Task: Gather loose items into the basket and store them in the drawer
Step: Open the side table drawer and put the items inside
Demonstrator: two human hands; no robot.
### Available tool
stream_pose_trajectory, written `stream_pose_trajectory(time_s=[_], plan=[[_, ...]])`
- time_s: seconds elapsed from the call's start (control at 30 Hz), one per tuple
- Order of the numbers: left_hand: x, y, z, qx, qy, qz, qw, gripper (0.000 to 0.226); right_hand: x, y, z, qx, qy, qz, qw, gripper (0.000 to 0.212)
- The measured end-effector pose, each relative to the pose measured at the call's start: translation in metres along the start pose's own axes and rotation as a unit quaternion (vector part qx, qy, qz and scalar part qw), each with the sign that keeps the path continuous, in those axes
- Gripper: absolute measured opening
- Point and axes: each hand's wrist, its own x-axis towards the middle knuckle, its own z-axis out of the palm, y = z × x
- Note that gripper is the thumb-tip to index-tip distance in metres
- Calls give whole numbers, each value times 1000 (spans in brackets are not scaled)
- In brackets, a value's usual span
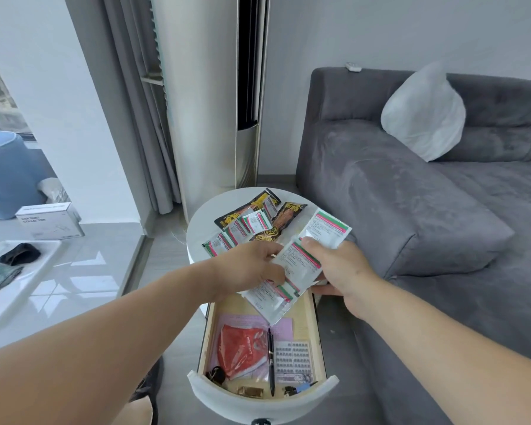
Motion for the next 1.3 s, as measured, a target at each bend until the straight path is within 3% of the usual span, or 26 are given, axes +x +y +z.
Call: stream_pose_trajectory(time_s=[0.17, 0.23, 0.27, 0.33, 0.4, 0.43, 0.53, 0.67, 0.8, 0.9, 0.97, 1.03, 1.1, 1.17, 1.3], plan=[[-5, -2, 5, -45, -9, 21, 999, 28, 0, -3, -1, 125, -93, 111, 981, 34], [-8, -1, 4, -50, -17, 29, 998, 26, 4, -1, 0, 147, -48, 133, 979, 35], [-8, -1, 3, -49, -15, 29, 998, 25, 7, 1, 0, 117, -3, 111, 987, 33], [-7, -2, 3, -21, -2, 31, 999, 24, 15, 4, -4, -62, 97, -31, 993, 40], [-5, -4, 3, 9, 12, 36, 999, 24, 15, 2, -6, -191, 106, -174, 960, 34], [-4, -4, 4, 14, 25, 39, 999, 24, 11, -4, -3, -167, 63, -190, 965, 24], [-1, -3, 7, 18, 84, 48, 995, 25, 10, -1, 7, -57, -24, -119, 991, 14], [8, -2, 13, 164, 194, 34, 967, 34, 10, 0, 11, 108, -20, -14, 994, 13], [7, 0, 24, -64, 217, -10, 974, 33, 2, -4, 16, 184, -60, 22, 981, 14], [5, -2, 32, -109, 275, -43, 954, 31, -4, 7, 29, 131, -81, 41, 987, 18], [8, -8, 34, -144, 295, -34, 944, 53, -1, 15, 35, 130, -48, 67, 988, 20], [13, -13, 32, -130, 272, -38, 953, 67, 7, 22, 32, 127, -23, 102, 986, 20], [19, -14, 29, -82, 231, -74, 967, 53, 19, 33, 19, 83, 0, 138, 987, 18], [23, -18, 26, -50, 221, -104, 969, 48, 36, 52, 4, -41, -1, 173, 984, 20], [28, -26, 6, 137, 70, -213, 965, 30, 63, 106, 2, -289, 12, 185, 939, 9]])
